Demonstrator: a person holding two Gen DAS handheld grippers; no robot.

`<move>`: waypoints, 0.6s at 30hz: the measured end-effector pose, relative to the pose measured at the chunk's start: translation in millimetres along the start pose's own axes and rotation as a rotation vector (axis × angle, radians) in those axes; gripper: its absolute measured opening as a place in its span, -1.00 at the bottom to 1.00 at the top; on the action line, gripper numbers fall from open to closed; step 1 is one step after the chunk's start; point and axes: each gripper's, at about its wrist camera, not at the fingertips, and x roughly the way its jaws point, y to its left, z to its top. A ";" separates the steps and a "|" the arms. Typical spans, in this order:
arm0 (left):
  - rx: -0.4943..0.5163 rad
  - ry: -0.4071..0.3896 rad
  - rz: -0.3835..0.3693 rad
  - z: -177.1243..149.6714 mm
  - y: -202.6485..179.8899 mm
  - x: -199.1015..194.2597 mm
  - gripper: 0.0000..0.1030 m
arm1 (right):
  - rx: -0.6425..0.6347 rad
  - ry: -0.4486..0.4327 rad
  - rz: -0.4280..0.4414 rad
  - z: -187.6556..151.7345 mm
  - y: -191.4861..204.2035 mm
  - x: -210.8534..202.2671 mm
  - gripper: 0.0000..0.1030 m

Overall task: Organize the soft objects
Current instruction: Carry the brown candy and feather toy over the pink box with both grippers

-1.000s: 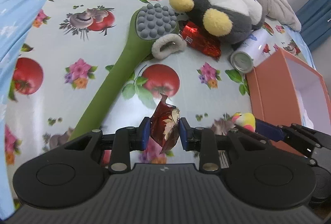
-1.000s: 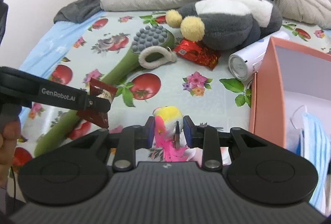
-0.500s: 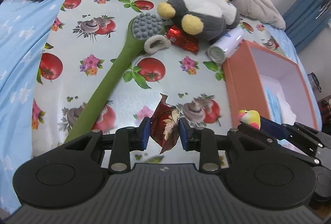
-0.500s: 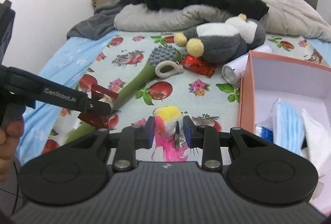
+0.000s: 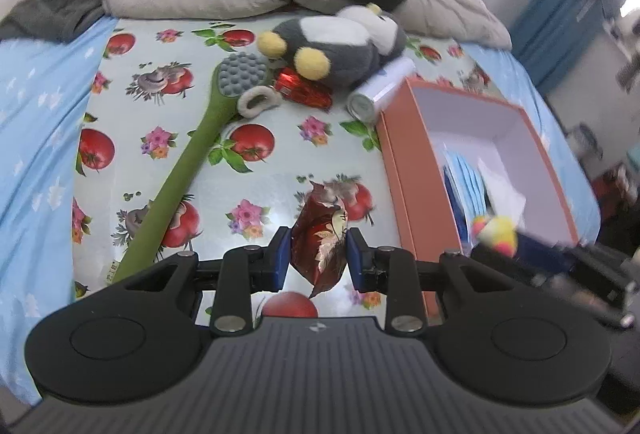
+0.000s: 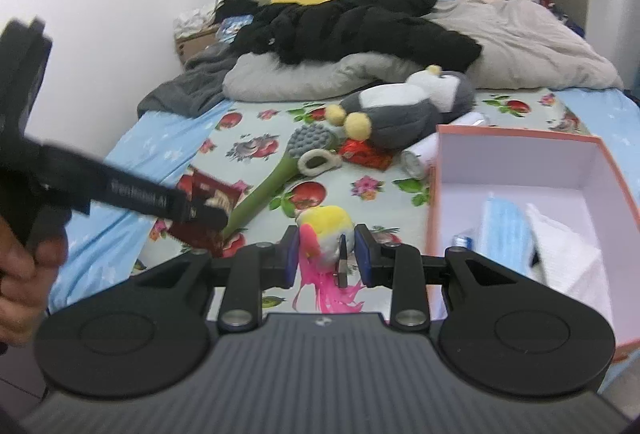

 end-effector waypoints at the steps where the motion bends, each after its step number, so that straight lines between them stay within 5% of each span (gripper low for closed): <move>1: 0.013 0.008 -0.006 -2.1 -6.1 -0.1 -0.33 | 0.005 -0.006 -0.010 -0.4 -5.2 -6.9 -0.37; 18: 0.214 0.050 -0.178 -2.9 -148.0 3.4 -0.33 | 0.097 -0.052 -0.188 -24.2 -96.5 -87.3 -0.37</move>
